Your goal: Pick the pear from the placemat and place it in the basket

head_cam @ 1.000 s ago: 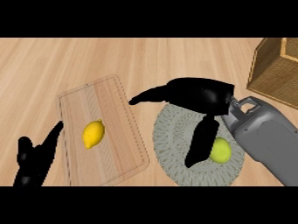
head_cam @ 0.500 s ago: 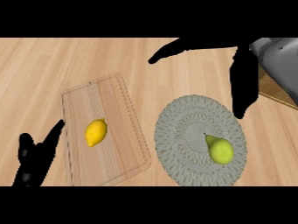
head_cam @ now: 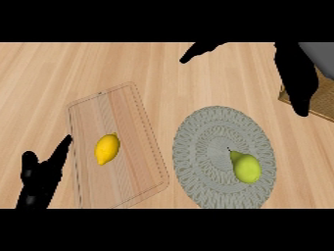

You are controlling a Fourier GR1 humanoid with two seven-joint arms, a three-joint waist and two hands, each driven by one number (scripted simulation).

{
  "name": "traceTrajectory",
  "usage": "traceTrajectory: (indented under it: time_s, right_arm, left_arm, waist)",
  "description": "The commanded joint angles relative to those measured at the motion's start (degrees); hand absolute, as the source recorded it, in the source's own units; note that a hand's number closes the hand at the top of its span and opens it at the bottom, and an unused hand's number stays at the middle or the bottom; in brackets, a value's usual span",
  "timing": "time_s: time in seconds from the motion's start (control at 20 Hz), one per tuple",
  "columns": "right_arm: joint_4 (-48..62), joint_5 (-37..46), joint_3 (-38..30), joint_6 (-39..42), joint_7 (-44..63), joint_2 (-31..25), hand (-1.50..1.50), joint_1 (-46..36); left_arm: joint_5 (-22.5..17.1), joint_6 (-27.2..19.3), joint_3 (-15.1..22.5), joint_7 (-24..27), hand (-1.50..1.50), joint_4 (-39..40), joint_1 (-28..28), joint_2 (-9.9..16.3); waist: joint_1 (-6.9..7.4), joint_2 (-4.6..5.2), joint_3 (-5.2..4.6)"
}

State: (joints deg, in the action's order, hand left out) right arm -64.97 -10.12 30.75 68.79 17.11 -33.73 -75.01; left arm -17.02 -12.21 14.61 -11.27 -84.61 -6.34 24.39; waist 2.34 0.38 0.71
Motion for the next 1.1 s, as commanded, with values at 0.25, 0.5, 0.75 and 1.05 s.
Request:
traceTrajectory:
  time_s: [0.25,0.5,0.75,1.05]
  right_arm:
    - [1.8,4.5,1.1,5.6,-5.9,2.0,-1.5,2.2]
    - [-2.3,8.6,3.0,0.3,-8.7,4.9,-1.5,10.0]
    - [-7.3,12.8,2.7,-1.5,-11.4,3.3,-1.5,14.9]
    - [-6.7,21.6,8.2,-3.6,-15.9,3.6,-1.5,17.3]
  left_arm:
    - [-1.1,1.0,-1.2,-4.7,0.0,1.5,1.2,-0.3]
    - [0.0,1.3,-1.6,-1.4,0.0,4.2,0.6,-1.6]
    - [0.0,2.6,-2.2,-0.2,0.0,5.2,-0.4,-2.3]
    - [-1.1,4.3,-4.3,-4.8,0.0,2.1,1.5,0.4]
  waist:
    - [-0.82,0.19,-0.67]
    - [-1.34,0.18,-0.67]
    - [-1.97,-0.14,-0.69]
    - [-1.09,0.18,-0.63]
